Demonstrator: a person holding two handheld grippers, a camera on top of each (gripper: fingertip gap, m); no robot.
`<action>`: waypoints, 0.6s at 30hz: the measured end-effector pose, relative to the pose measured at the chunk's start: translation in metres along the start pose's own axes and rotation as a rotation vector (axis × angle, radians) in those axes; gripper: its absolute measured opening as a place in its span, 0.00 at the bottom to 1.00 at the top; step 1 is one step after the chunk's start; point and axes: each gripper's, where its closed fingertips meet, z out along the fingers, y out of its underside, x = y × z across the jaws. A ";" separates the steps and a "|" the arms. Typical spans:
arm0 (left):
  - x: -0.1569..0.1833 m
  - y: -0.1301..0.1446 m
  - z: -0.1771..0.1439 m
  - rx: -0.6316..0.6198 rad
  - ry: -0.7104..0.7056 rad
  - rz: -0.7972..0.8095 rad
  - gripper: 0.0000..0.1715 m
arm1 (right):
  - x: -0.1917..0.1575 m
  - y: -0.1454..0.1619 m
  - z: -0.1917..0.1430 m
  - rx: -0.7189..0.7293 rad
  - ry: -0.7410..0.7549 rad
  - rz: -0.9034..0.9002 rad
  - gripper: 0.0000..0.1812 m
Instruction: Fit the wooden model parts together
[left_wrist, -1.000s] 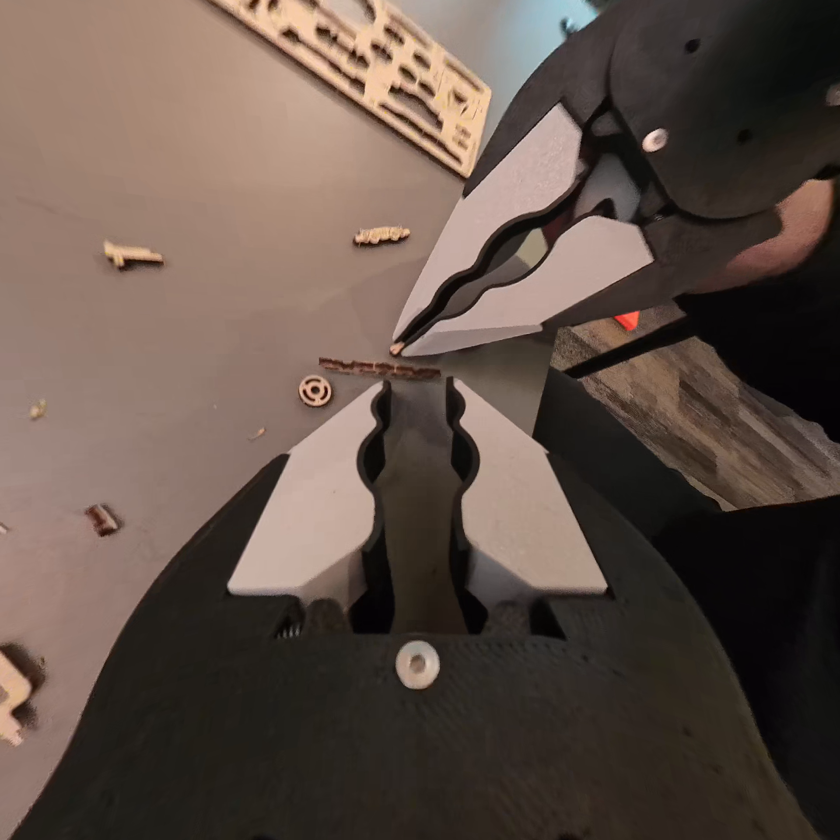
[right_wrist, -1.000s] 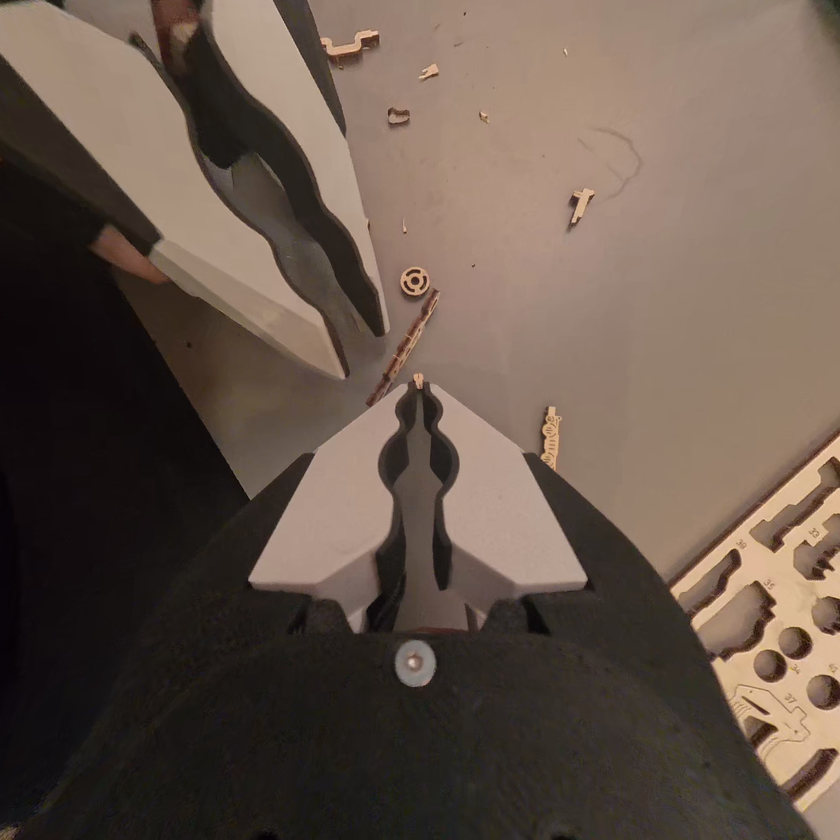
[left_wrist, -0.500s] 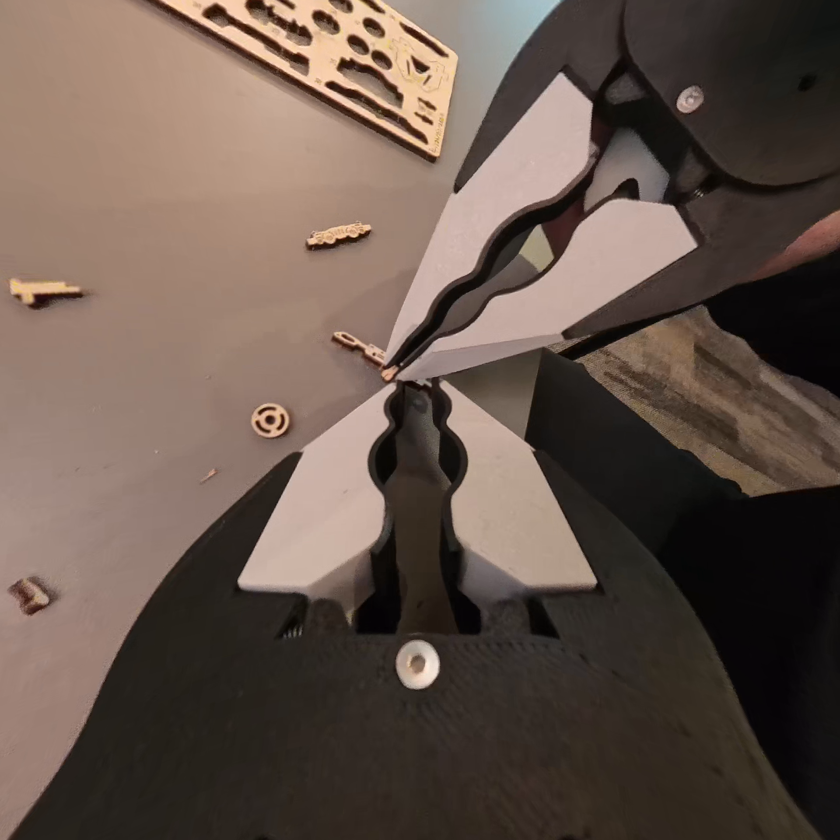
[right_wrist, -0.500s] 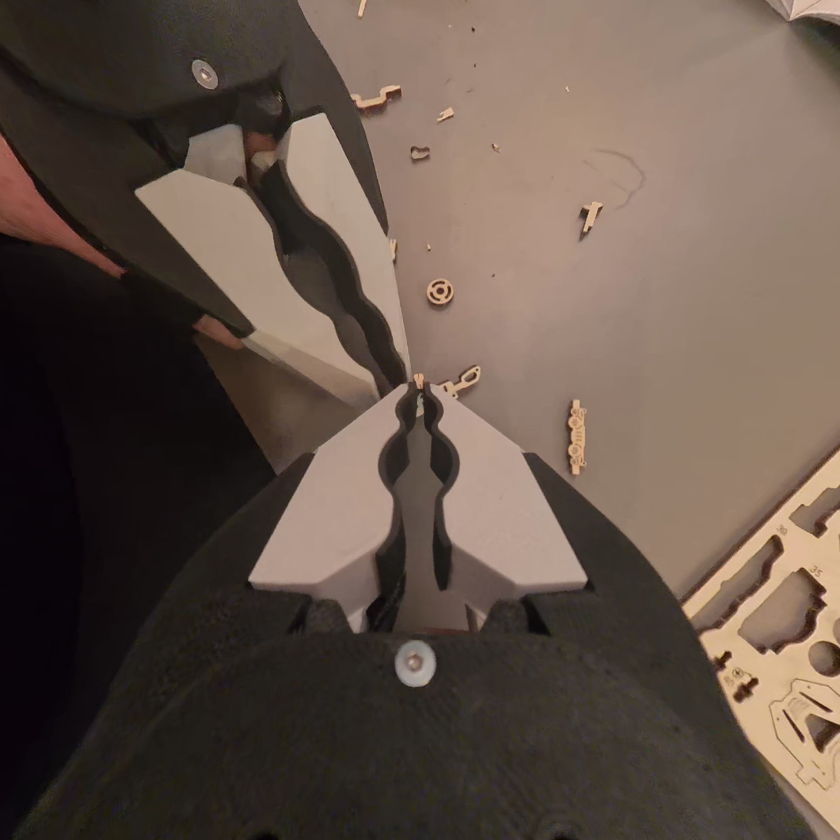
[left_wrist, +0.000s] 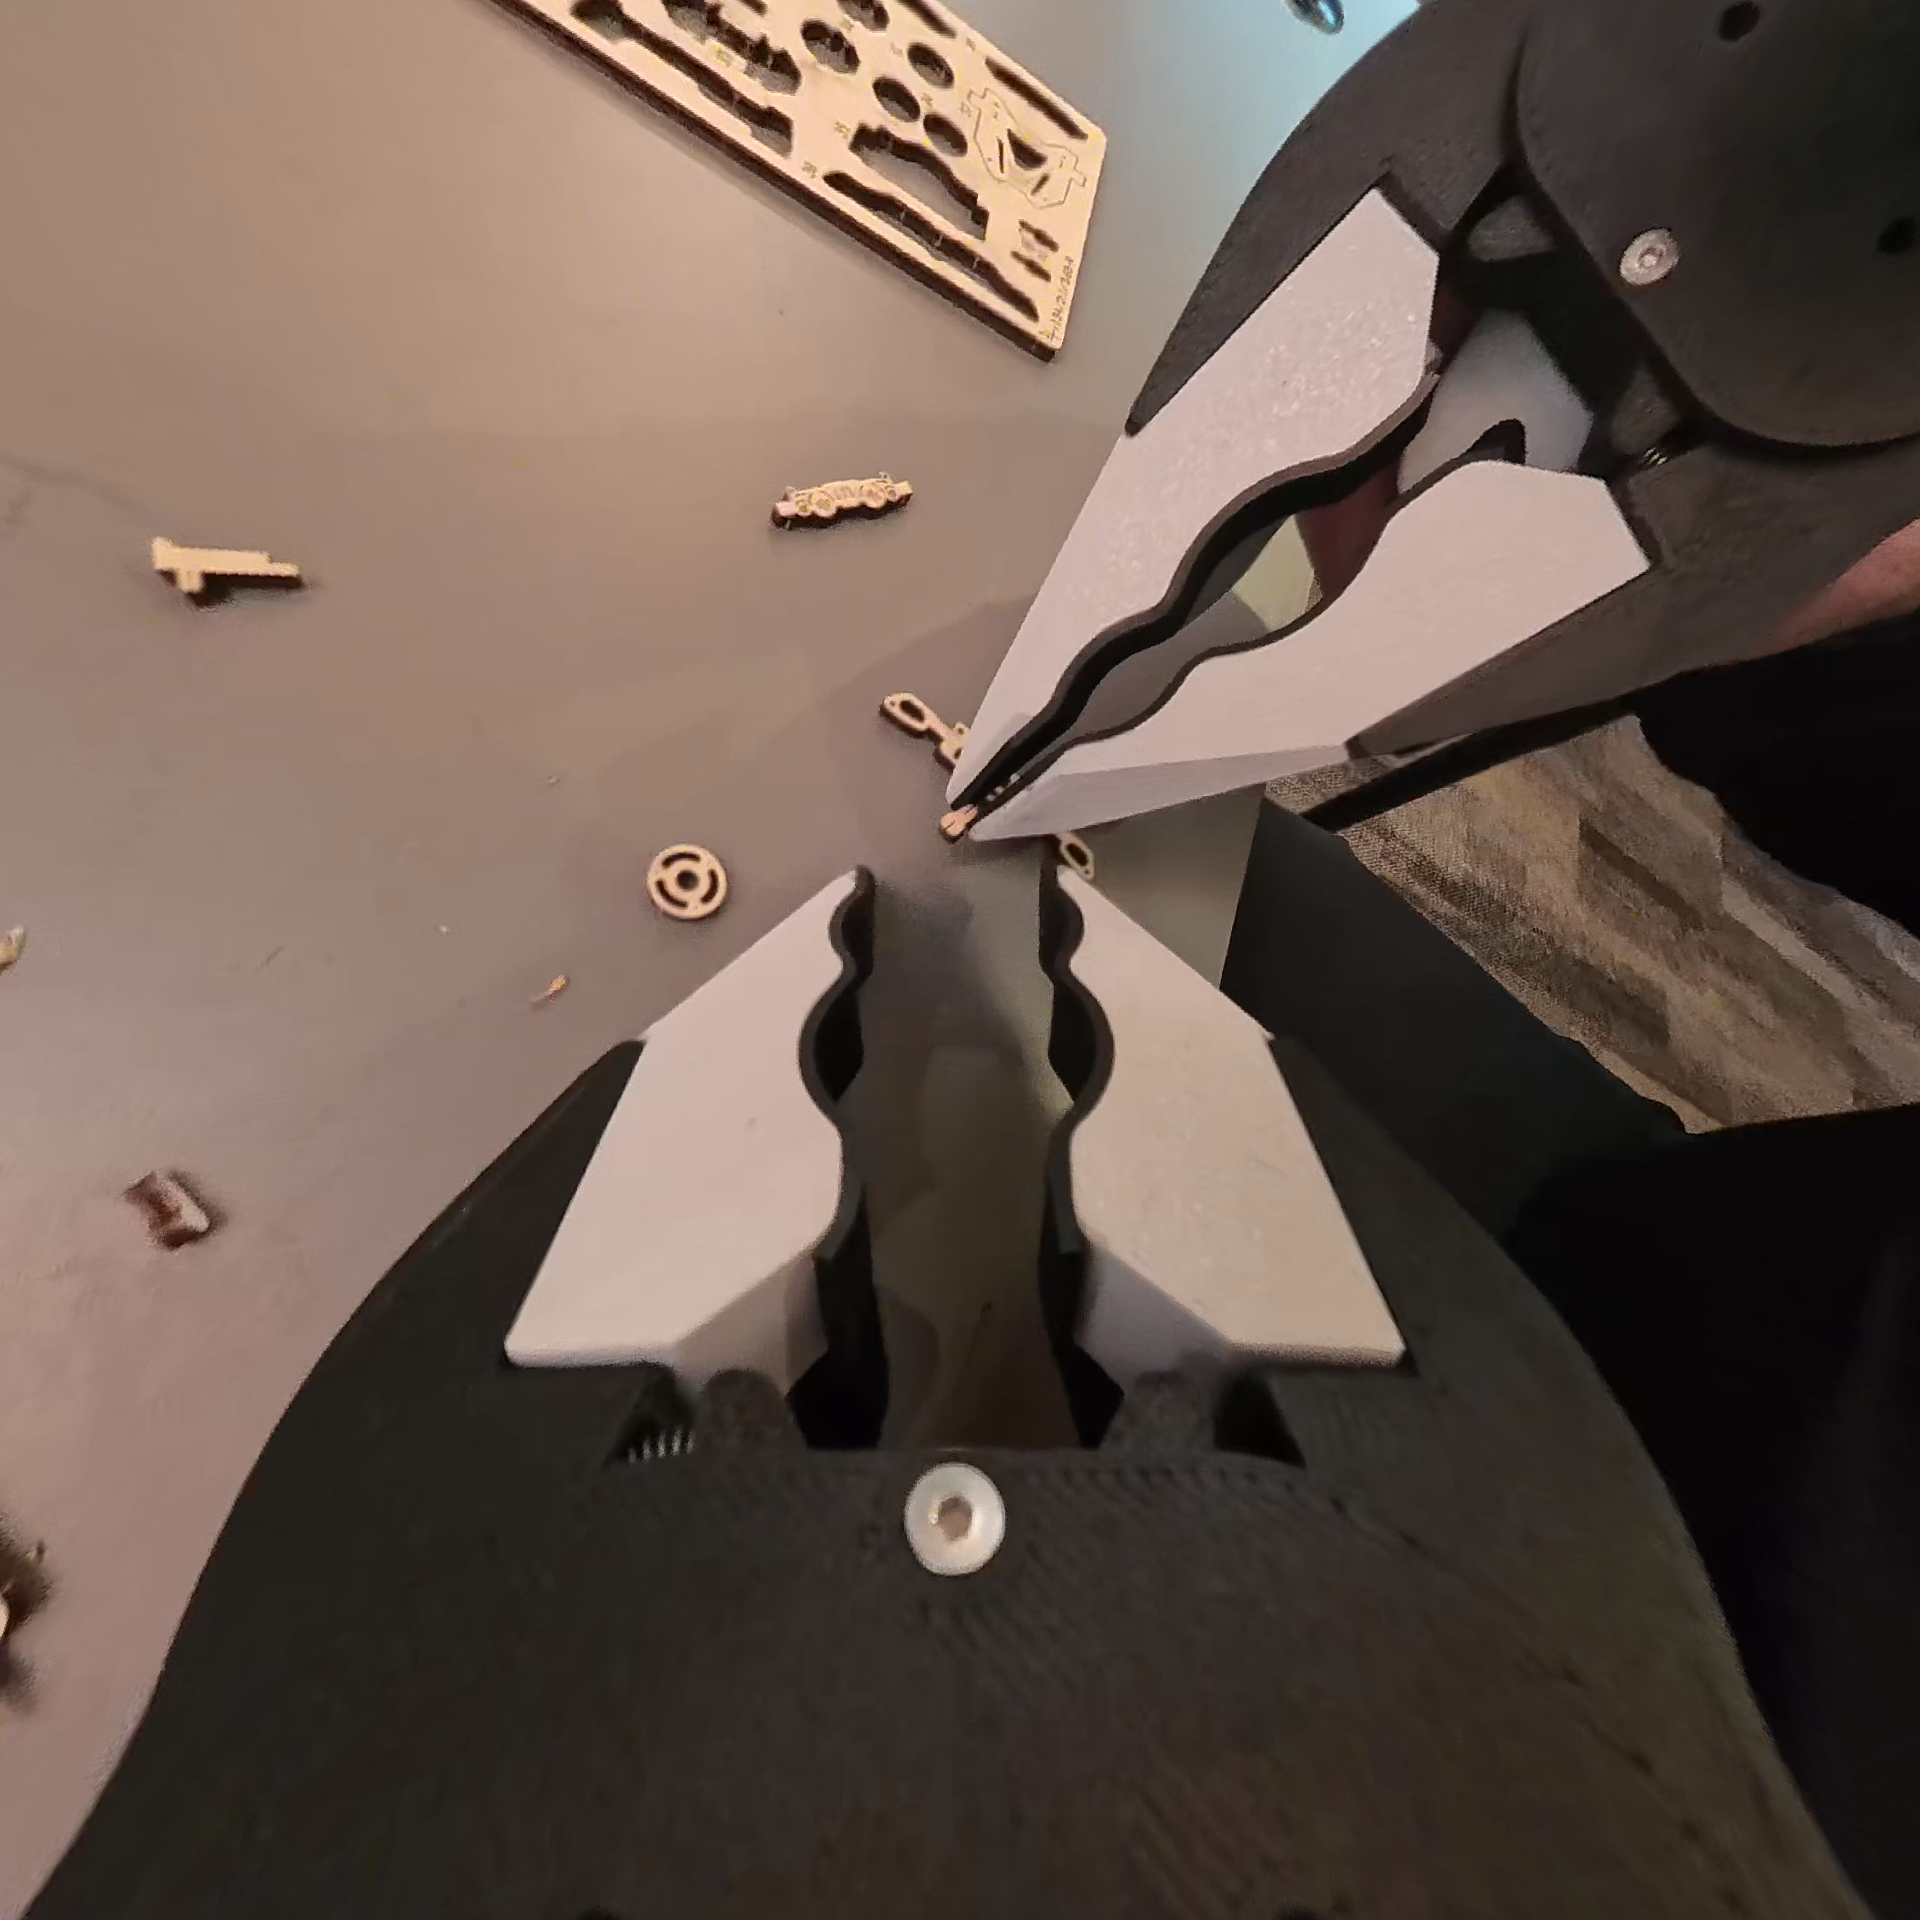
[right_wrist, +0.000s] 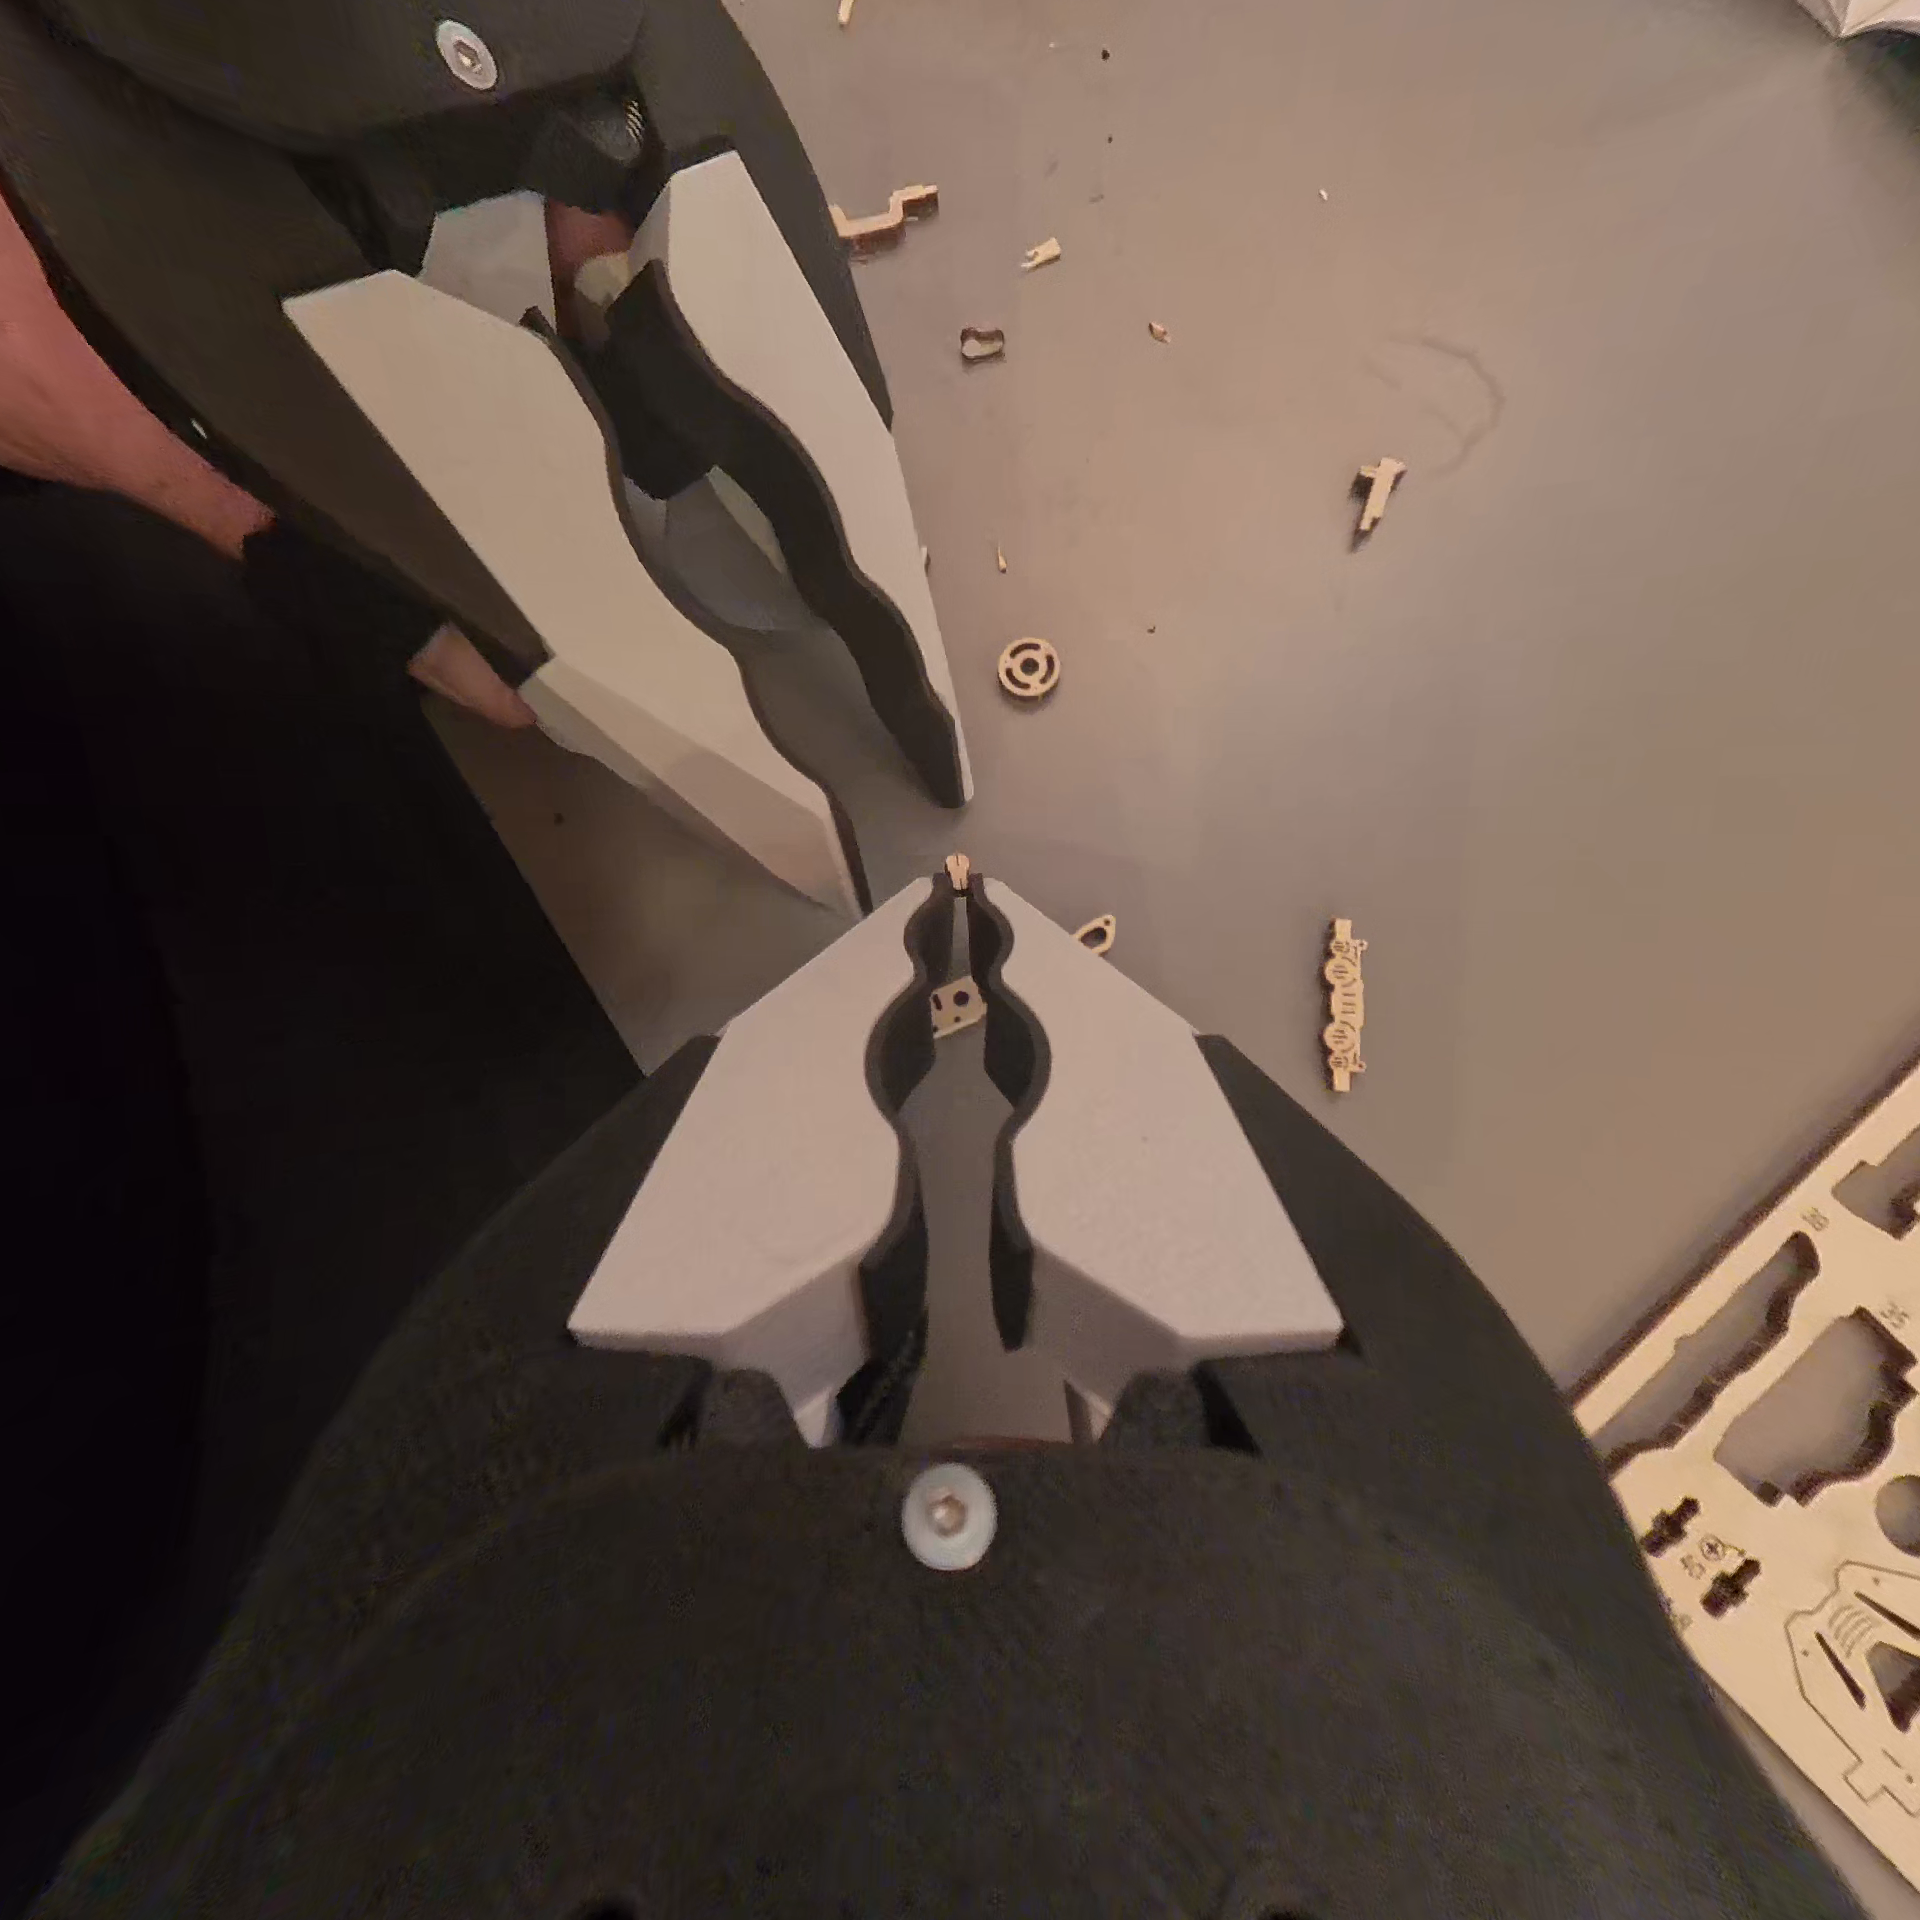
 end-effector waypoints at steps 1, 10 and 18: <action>-0.001 0.000 -0.002 0.007 -0.004 -0.001 0.18 | 0.000 -0.001 0.000 0.001 -0.002 0.001 0.00; -0.005 -0.001 -0.013 0.051 -0.018 0.052 0.17 | 0.009 -0.002 -0.013 0.051 -0.011 0.075 0.00; -0.005 0.004 -0.015 0.023 -0.071 0.160 0.18 | 0.022 0.008 -0.032 0.069 0.013 0.159 0.00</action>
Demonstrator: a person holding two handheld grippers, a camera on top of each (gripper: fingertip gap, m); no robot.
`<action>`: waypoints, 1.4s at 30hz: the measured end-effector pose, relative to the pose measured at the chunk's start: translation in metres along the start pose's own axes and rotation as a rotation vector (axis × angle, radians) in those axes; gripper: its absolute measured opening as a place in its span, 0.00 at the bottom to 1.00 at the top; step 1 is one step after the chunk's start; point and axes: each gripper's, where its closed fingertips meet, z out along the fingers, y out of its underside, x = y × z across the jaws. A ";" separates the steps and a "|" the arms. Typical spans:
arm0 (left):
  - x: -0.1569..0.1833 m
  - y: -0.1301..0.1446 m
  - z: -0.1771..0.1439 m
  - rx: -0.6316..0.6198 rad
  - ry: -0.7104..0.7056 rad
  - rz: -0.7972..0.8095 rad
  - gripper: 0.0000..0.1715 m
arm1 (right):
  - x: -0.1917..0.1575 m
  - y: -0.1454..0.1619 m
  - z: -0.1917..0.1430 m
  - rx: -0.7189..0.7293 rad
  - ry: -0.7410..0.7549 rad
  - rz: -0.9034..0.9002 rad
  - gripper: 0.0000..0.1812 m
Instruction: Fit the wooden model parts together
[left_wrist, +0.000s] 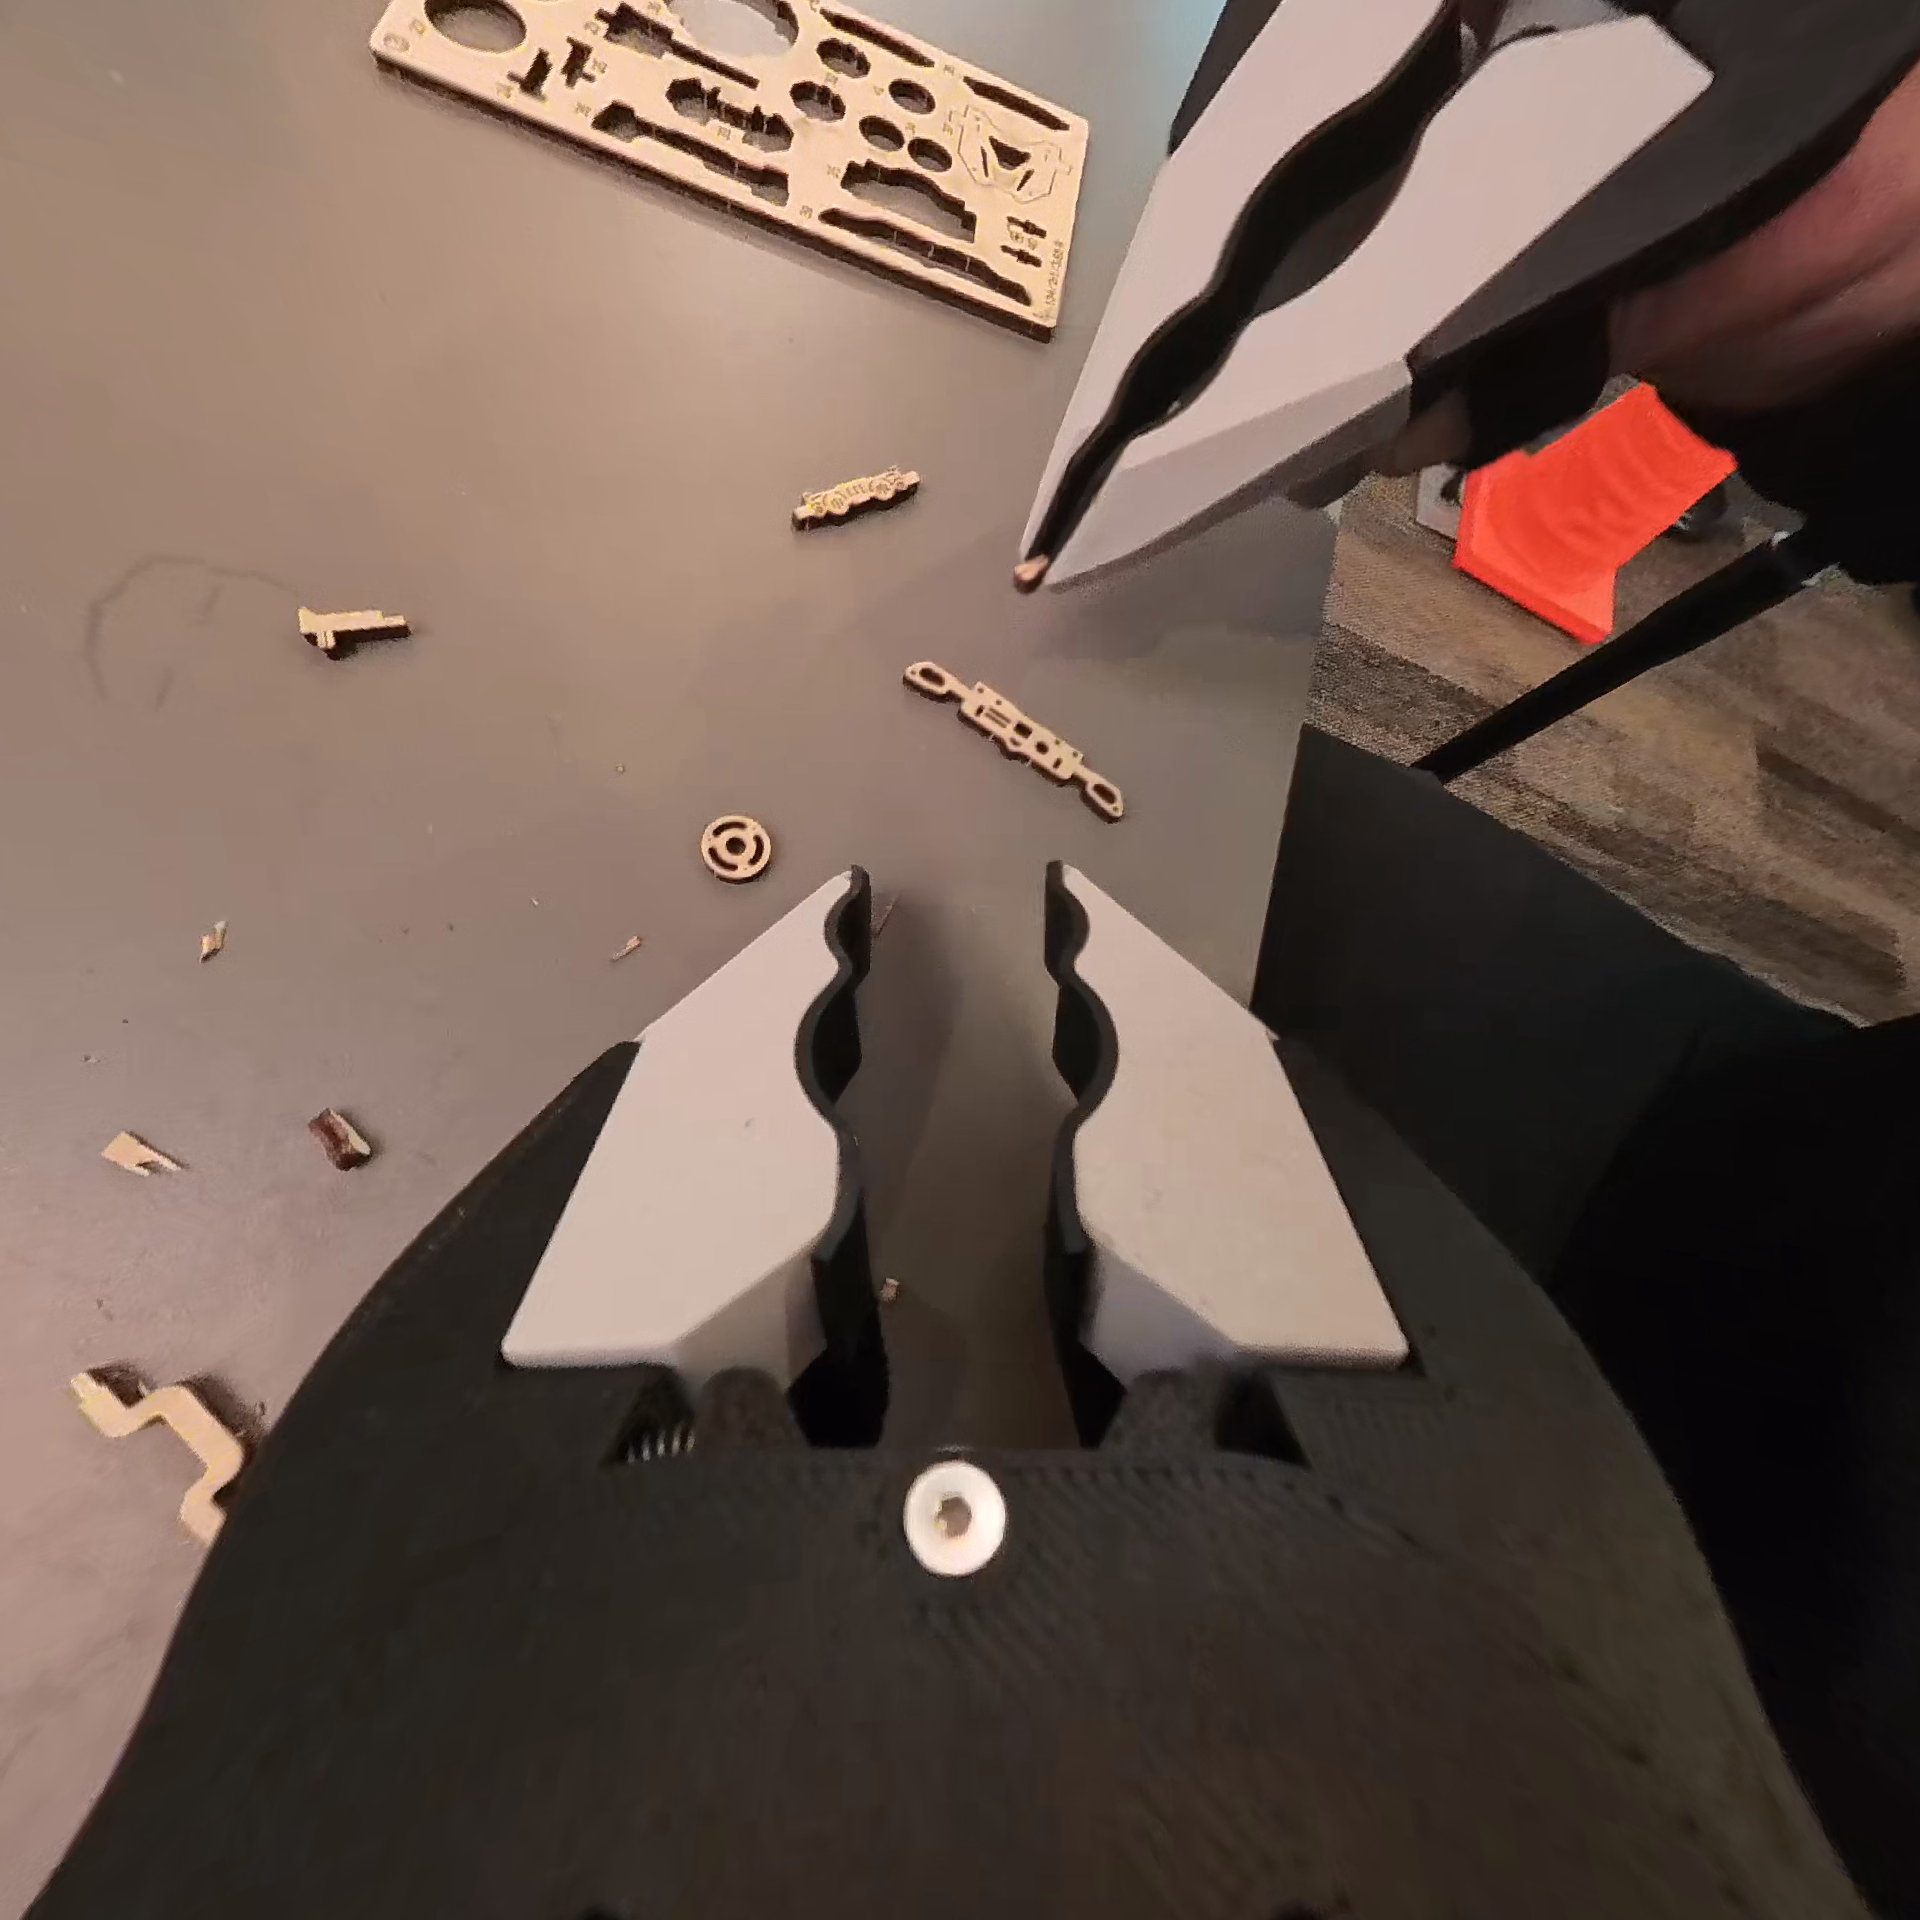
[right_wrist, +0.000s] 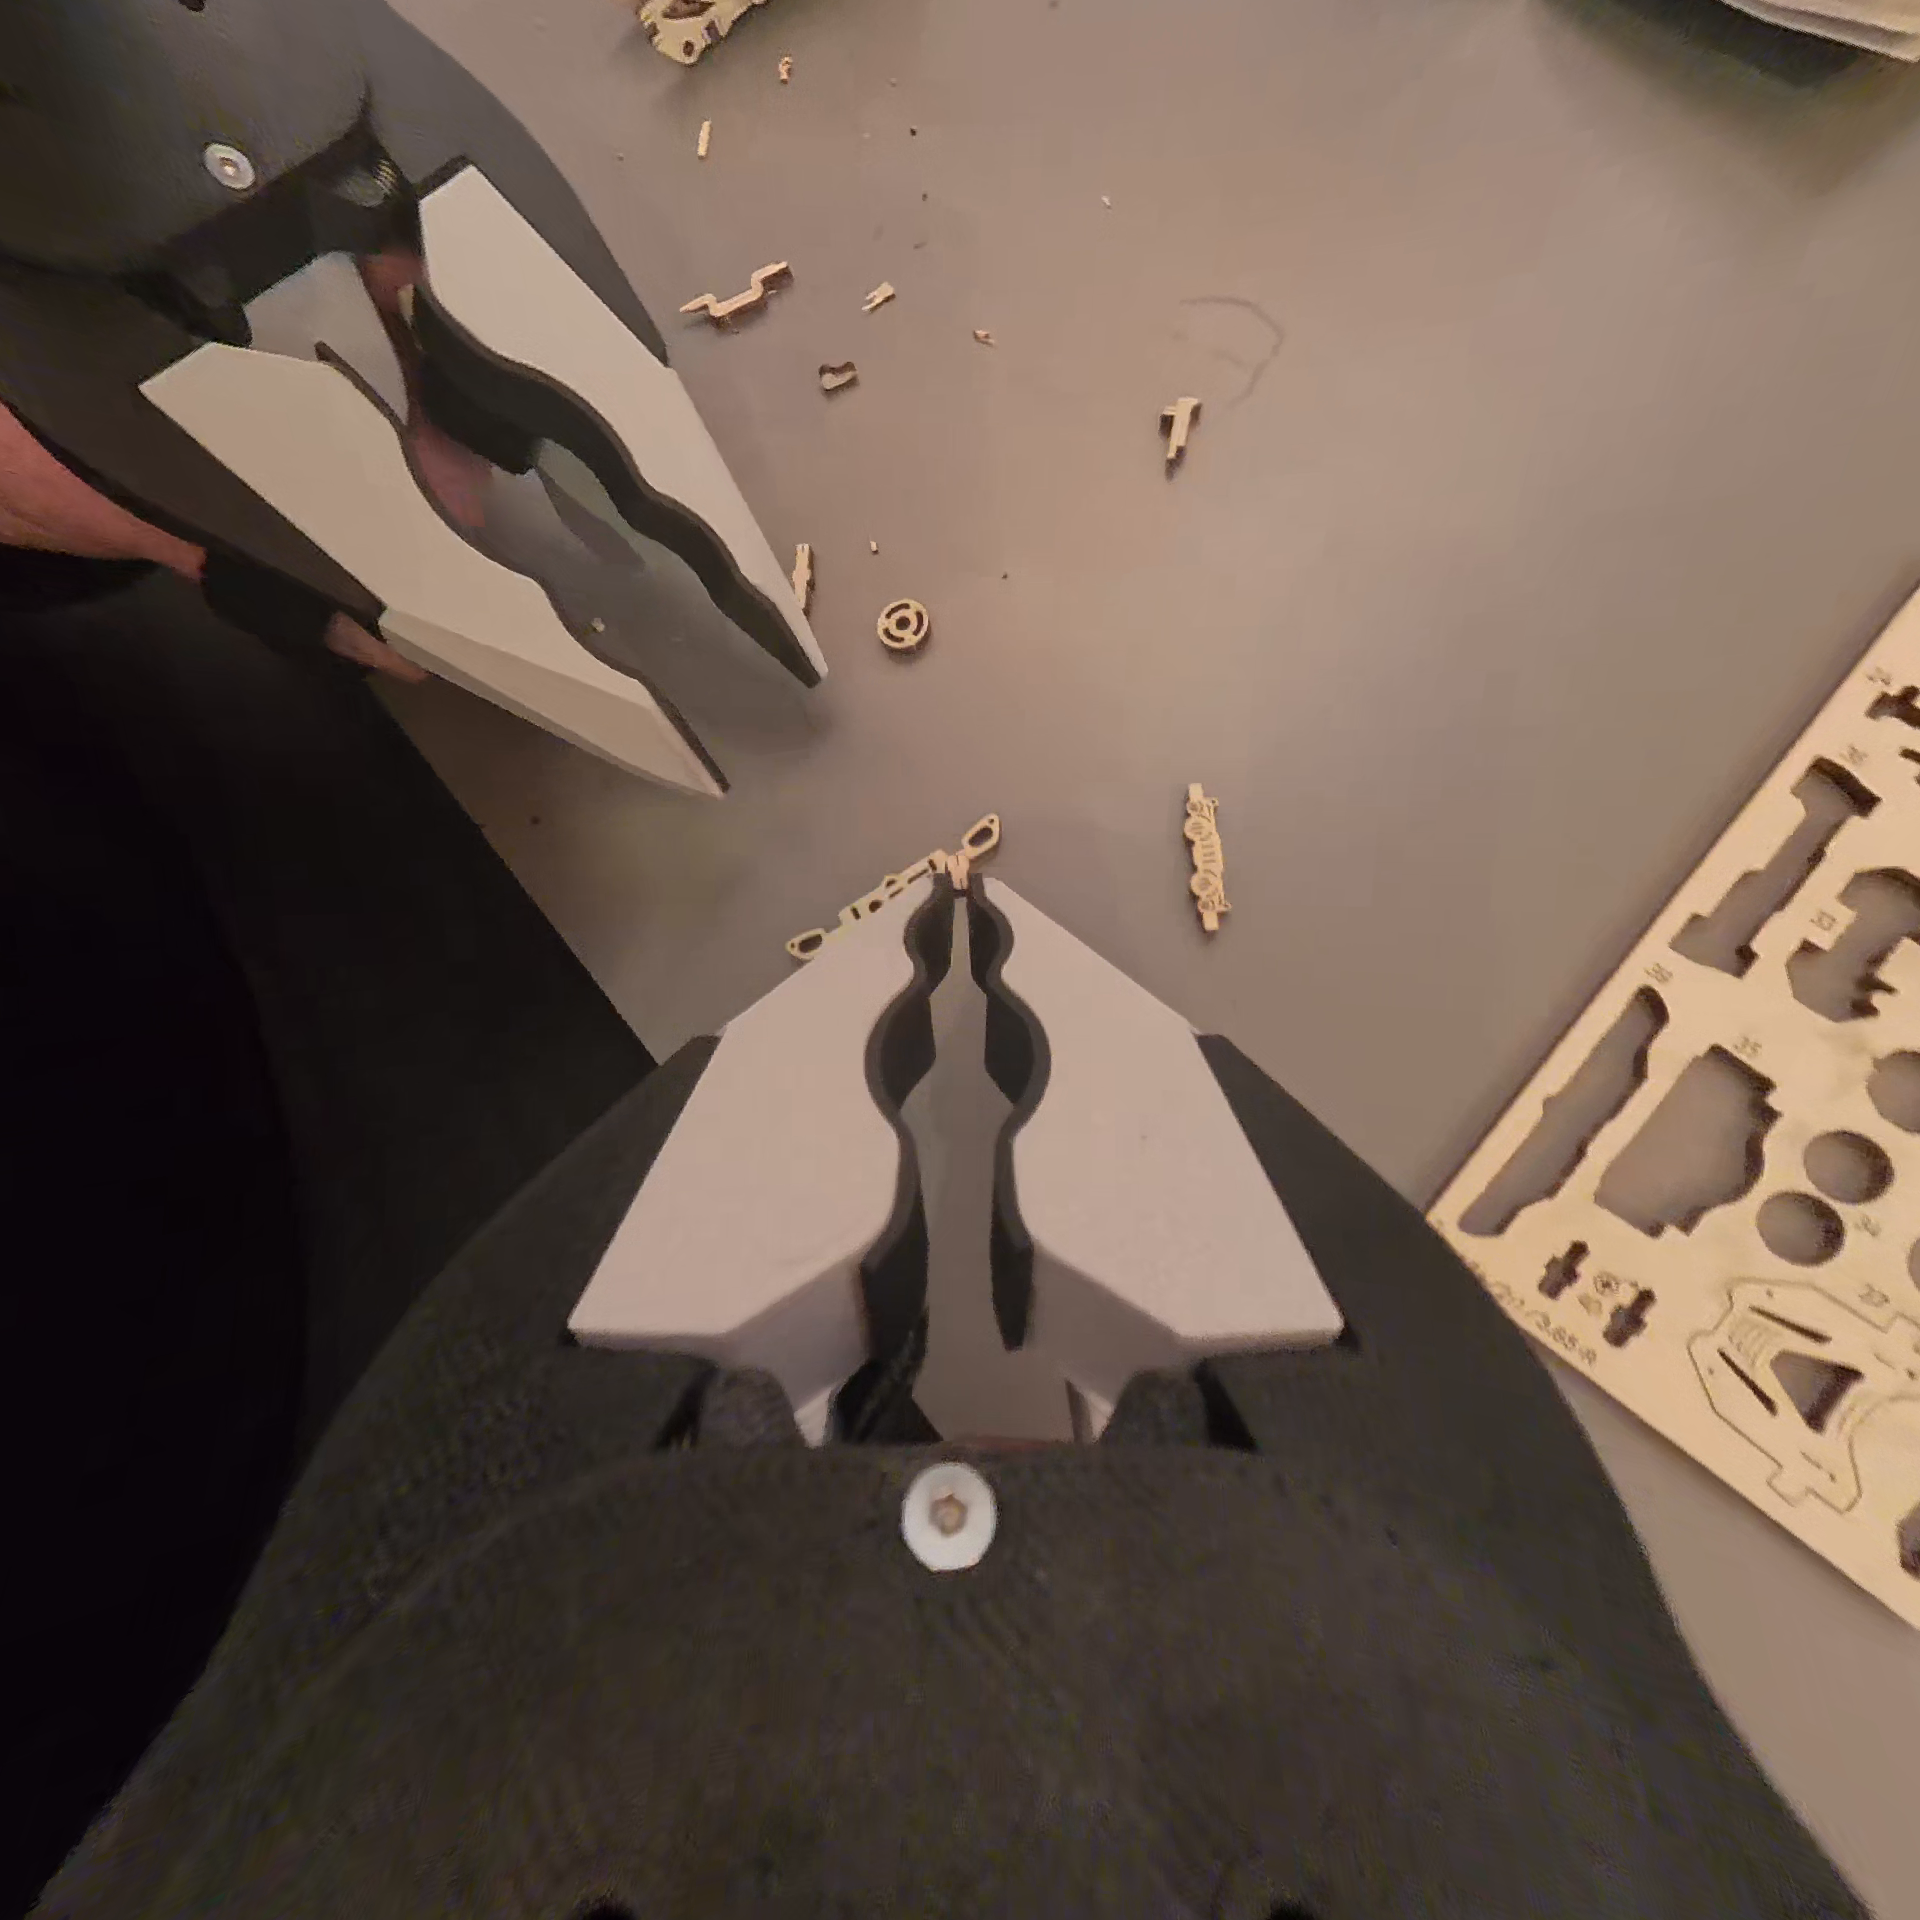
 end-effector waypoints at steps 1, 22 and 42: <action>0.002 -0.001 -0.001 0.006 0.000 0.014 0.18 | 0.000 0.001 -0.002 0.002 -0.001 0.007 0.00; 0.030 -0.027 0.011 0.078 0.078 0.114 0.12 | -0.022 0.006 0.008 -0.154 -0.054 -0.115 0.00; 0.048 -0.054 -0.020 0.231 -0.204 0.773 0.03 | -0.060 -0.032 -0.032 0.051 -0.316 0.083 0.00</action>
